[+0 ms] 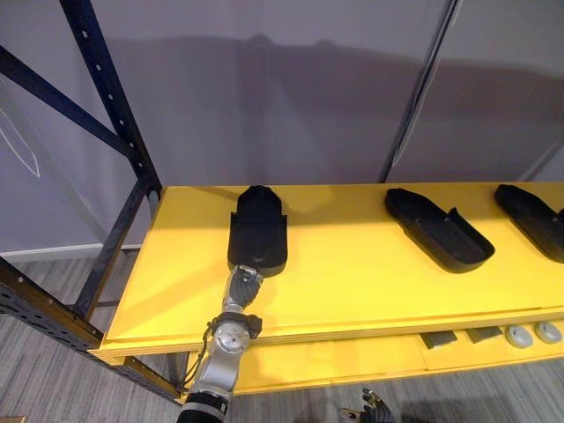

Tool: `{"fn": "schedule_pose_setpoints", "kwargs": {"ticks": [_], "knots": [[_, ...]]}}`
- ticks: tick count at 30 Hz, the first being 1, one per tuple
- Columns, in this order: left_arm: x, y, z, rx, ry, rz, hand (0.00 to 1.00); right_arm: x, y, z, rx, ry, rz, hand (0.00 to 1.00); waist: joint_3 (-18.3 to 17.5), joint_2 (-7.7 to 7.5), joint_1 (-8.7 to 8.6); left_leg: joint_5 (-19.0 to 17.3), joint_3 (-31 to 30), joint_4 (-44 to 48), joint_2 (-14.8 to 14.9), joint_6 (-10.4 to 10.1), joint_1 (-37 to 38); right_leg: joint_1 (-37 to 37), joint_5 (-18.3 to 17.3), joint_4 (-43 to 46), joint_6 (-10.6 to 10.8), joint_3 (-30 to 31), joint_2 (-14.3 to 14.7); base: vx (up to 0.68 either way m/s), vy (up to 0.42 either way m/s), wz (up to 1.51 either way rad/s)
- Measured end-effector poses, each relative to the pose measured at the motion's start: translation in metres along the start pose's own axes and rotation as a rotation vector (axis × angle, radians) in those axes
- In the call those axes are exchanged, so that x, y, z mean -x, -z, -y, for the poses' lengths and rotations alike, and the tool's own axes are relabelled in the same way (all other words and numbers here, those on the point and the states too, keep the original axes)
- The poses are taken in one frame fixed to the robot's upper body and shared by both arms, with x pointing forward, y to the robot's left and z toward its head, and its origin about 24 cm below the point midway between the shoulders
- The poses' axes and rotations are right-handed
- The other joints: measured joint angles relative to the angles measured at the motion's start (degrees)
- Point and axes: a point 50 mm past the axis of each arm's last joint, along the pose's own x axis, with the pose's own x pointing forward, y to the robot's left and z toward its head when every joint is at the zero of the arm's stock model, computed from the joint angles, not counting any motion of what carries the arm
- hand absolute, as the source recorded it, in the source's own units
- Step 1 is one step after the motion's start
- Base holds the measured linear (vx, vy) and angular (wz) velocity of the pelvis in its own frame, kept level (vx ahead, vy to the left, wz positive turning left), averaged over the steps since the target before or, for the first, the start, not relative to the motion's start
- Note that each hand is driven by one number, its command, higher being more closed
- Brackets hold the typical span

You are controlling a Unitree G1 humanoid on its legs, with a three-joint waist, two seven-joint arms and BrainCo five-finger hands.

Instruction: Walk over and take plastic housings, then place them on the shelf

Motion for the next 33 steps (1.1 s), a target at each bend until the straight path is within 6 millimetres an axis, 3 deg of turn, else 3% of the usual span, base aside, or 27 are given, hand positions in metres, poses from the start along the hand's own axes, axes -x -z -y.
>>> {"fn": "schedule_pose_setpoints", "kwargs": {"ticks": [5,15,22,33], "knots": [[-0.009,0.001,-0.005,-0.025,-0.002,-0.007,1.00,-0.003,-0.007,0.001,0.010,-0.003,0.013,0.00,1.11,0.12,-1.51,1.46,0.25,-2.24,-0.60,0.24,0.71,0.14,0.30,-2.15,0.64,0.86,-0.51,-0.19,0.005,-0.06],[-0.023,-0.004,-0.019,-0.052,-0.032,0.009,1.00,-0.004,-0.010,0.001,0.012,-0.006,0.019,0.00,2.11,-0.30,-1.84,1.46,-0.16,-2.19,-1.95,0.28,0.18,0.77,0.41,-4.54,2.34,1.26,-1.52,-0.04,0.037,0.00],[-0.041,-0.013,-0.043,-0.107,-0.080,0.036,1.00,-0.008,-0.017,-0.001,0.064,-0.029,0.031,0.00,3.43,-1.27,-2.92,1.15,-0.17,-1.94,-2.18,0.39,1.10,2.55,0.81,-5.66,1.81,1.20,-1.61,0.05,-0.003,0.01],[-0.045,-0.023,-0.044,-0.104,-0.080,0.059,1.00,-0.009,-0.021,0.009,0.108,-0.025,0.043,0.00,4.61,-1.22,-3.66,1.18,0.19,-1.97,-1.83,0.43,1.28,2.13,1.20,-5.22,1.21,1.81,-1.33,-0.05,0.002,-0.03]]}}
